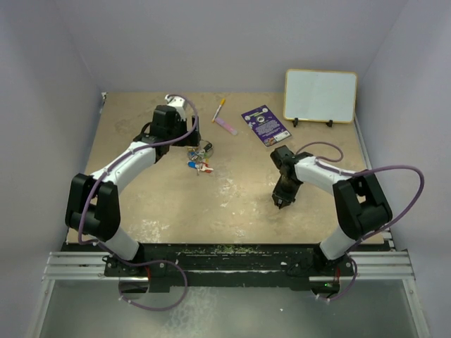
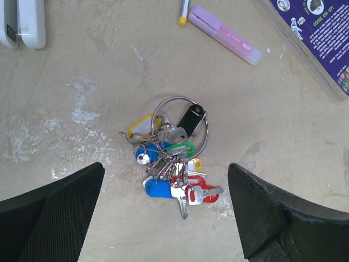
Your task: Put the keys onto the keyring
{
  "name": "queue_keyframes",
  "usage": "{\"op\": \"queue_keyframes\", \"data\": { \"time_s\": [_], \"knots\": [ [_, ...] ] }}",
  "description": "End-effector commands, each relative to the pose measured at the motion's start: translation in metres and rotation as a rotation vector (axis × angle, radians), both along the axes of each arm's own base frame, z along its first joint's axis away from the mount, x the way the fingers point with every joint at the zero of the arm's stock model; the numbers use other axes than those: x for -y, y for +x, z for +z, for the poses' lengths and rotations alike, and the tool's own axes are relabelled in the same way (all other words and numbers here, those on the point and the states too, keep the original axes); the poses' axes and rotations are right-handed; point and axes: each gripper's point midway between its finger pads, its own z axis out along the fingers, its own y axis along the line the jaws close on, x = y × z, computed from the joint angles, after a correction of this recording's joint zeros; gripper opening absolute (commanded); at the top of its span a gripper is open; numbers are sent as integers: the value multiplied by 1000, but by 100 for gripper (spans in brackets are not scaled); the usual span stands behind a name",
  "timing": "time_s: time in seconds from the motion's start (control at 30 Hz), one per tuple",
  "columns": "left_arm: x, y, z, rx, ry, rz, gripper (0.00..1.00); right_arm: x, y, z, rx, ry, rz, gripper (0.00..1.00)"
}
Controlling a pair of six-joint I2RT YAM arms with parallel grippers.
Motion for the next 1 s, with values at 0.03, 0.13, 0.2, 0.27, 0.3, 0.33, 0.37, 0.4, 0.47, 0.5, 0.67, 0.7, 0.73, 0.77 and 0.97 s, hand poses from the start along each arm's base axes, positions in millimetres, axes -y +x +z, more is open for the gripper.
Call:
{"op": "queue_keyframes", "data": {
  "time_s": [0.03,0.13,0.2,0.27,0.3,0.33,0.37,0.4,0.47,0.5,0.67,0.7,0.73,0.77,0.97],
  "knots": [
    [-1,4,22,75,-11,-2,98,-23,43,3,110,33,84,22],
    [-4,4,24,81,-4,6,98,-57,69,14,169,90,163,17],
    [-4,4,24,84,-1,8,98,-88,83,22,195,135,235,16],
    [-6,5,25,87,2,14,98,-130,89,27,197,195,335,15],
    [-6,5,26,90,2,16,98,-148,93,31,200,219,376,17],
    [-6,5,28,94,0,15,98,-166,94,37,204,239,418,19],
    [-6,5,27,95,1,12,98,-179,96,44,212,248,451,22],
    [-5,5,28,97,-1,7,98,-186,96,50,215,241,468,25],
    [-2,4,29,106,-7,-6,98,-184,95,63,220,224,475,34],
    [0,3,28,109,-11,-24,98,-178,88,70,205,217,467,37],
    [18,-2,22,121,-100,-89,98,-134,81,108,296,123,383,49],
    [22,-3,21,133,-128,-92,98,-128,80,114,321,119,369,50],
    [26,-3,19,146,-150,-93,98,-122,81,121,352,119,351,51],
    [31,-3,18,171,-171,-96,98,-117,82,126,380,118,333,53],
    [77,-22,12,338,-183,-241,98,-123,88,137,471,207,350,61]
  ]
}}
